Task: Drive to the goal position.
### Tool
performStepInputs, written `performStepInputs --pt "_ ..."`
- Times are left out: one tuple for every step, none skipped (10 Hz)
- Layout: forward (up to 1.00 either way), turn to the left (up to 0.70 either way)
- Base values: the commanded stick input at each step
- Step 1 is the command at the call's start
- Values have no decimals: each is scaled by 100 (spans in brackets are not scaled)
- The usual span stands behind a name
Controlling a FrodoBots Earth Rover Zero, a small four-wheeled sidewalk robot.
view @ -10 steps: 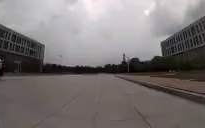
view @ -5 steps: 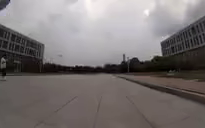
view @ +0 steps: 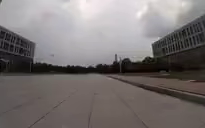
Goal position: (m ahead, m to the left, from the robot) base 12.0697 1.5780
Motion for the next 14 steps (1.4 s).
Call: performStepInputs --pt "70 0" --pt "70 0" --pt "70 0" --pt "70 0" --pt "70 0" --pt "70 0" --pt "70 0" --pt "70 0" --pt "70 0" --pt "70 0" --pt "70 0" --pt "70 0" --pt "70 0" --pt "70 0"
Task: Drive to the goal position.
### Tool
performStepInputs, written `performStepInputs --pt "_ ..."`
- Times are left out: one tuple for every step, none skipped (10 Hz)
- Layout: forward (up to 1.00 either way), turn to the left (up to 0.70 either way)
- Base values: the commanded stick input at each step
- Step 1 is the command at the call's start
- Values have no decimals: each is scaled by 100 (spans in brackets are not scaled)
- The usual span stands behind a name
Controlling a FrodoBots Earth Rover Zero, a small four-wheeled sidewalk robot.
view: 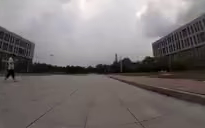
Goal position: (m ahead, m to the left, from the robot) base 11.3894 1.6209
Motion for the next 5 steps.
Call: performStepInputs --pt "70 0" --pt "70 0" --pt "70 0" --pt "70 0" --pt "70 0"
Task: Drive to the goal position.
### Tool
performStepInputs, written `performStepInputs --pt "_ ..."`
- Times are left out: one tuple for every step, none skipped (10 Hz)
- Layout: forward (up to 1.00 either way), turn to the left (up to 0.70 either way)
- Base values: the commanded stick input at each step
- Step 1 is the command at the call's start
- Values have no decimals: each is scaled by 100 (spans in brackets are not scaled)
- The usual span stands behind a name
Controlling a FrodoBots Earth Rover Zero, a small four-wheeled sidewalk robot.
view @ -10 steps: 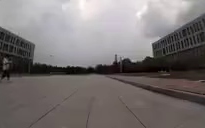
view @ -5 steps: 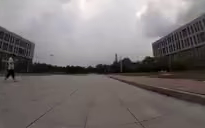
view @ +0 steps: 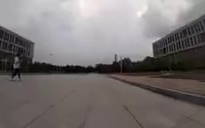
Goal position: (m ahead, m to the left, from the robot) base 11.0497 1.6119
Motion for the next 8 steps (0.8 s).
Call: performStepInputs --pt "70 0" --pt "70 0" --pt "70 0" --pt "70 0" --pt "70 0" --pt "70 0" --pt "70 0" --pt "70 0"
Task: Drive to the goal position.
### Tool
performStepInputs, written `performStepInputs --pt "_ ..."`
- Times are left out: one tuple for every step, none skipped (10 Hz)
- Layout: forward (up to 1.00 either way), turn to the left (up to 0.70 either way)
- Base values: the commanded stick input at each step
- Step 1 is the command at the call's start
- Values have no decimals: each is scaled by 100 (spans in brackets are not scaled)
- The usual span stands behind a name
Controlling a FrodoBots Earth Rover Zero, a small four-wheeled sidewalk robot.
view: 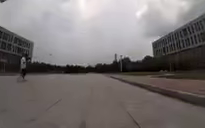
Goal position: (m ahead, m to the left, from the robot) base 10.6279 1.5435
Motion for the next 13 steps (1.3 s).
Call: performStepInputs --pt "70 0" --pt "70 0" --pt "70 0" --pt "70 0" --pt "70 0" --pt "70 0" --pt "70 0" --pt "70 0" --pt "70 0" --pt "70 18" --pt "70 27" --pt "70 9" --pt "70 0"
